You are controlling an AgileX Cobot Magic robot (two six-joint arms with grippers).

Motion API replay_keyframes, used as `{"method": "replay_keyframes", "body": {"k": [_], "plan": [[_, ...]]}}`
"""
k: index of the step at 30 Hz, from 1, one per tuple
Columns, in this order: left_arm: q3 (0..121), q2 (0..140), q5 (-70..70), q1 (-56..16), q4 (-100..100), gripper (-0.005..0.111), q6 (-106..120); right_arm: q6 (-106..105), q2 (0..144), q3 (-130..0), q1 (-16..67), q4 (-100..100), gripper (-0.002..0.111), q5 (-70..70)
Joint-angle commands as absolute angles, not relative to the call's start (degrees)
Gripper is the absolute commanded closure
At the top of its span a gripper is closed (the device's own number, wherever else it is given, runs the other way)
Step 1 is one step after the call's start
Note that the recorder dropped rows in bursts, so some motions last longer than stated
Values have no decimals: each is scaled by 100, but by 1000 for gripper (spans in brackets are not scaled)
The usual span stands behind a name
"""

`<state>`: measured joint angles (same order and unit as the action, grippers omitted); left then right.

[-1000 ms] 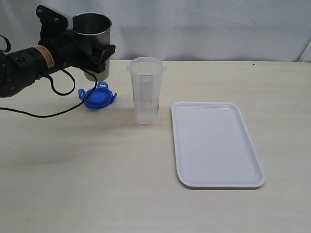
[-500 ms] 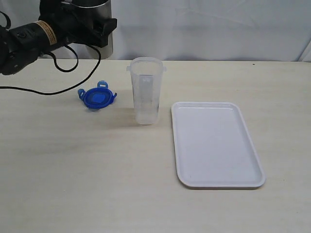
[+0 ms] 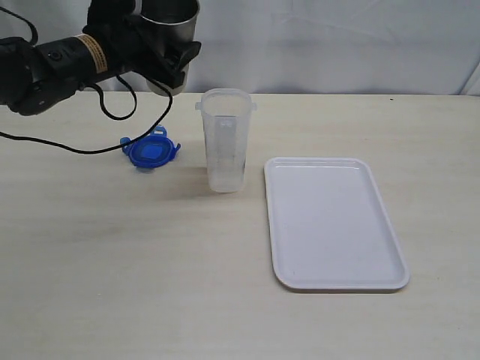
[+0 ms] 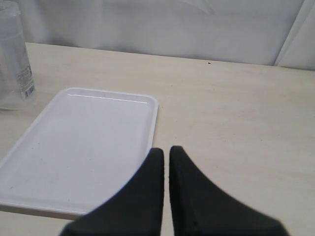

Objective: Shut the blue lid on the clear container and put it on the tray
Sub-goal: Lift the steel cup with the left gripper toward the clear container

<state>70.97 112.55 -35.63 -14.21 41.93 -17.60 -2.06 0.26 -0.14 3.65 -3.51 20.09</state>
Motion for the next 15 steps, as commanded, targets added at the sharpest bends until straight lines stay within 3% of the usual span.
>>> {"method": "replay_keyframes", "body": {"k": [1,15], "plan": [[7215,11157,-3827,-1468,4131,107,-1394,-214,0,0,344,-340,104,1950],[7215,11493,-3849,-1468,4131,107,-1384,-214,0,0,344,-340,104,1950]]}}
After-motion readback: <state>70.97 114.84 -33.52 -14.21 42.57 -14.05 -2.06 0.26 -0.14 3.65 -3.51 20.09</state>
